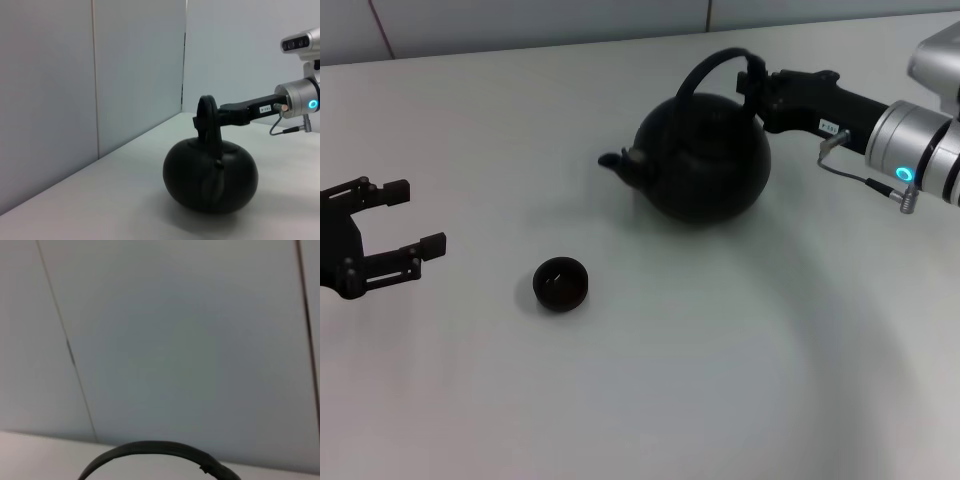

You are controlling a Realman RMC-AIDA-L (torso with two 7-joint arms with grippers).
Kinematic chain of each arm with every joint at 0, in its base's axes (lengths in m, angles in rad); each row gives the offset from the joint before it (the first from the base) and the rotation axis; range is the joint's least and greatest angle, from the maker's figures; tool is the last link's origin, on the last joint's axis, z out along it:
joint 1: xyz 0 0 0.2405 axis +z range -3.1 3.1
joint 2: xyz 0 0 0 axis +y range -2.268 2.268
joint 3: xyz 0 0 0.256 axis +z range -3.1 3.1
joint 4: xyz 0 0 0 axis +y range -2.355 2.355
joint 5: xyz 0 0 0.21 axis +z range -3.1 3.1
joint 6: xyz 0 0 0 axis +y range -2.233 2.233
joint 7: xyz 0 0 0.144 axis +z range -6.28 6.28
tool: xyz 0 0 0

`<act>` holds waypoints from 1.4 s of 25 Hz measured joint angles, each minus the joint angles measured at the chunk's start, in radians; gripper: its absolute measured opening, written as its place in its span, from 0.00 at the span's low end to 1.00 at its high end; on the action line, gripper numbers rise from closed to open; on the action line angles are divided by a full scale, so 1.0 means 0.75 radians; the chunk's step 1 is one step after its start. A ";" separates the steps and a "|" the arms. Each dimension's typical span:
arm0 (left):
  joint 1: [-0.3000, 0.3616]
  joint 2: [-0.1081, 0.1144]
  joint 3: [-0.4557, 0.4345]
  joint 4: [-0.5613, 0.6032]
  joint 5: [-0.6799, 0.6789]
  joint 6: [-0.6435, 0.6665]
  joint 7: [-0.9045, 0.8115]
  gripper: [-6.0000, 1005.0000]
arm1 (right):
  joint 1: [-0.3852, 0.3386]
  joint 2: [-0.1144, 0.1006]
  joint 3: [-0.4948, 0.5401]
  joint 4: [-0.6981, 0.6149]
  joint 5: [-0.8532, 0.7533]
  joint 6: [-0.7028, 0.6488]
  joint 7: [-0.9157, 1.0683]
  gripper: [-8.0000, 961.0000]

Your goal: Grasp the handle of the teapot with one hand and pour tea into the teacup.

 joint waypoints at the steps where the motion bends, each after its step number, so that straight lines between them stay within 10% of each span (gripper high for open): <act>1: 0.001 0.000 0.000 0.000 0.002 0.000 0.000 0.78 | 0.009 0.000 0.000 0.000 -0.041 0.011 0.007 0.23; 21: 0.012 0.004 0.000 0.000 0.002 0.013 -0.007 0.78 | 0.015 0.000 -0.016 -0.065 -0.097 0.011 0.065 0.27; 26: 0.014 0.004 0.000 0.000 -0.002 0.015 -0.007 0.78 | 0.004 0.001 -0.018 -0.083 -0.097 0.009 0.066 0.51; 35: 0.007 0.004 -0.002 0.000 -0.002 0.014 -0.008 0.78 | -0.071 0.008 -0.018 -0.140 -0.095 -0.050 0.066 0.57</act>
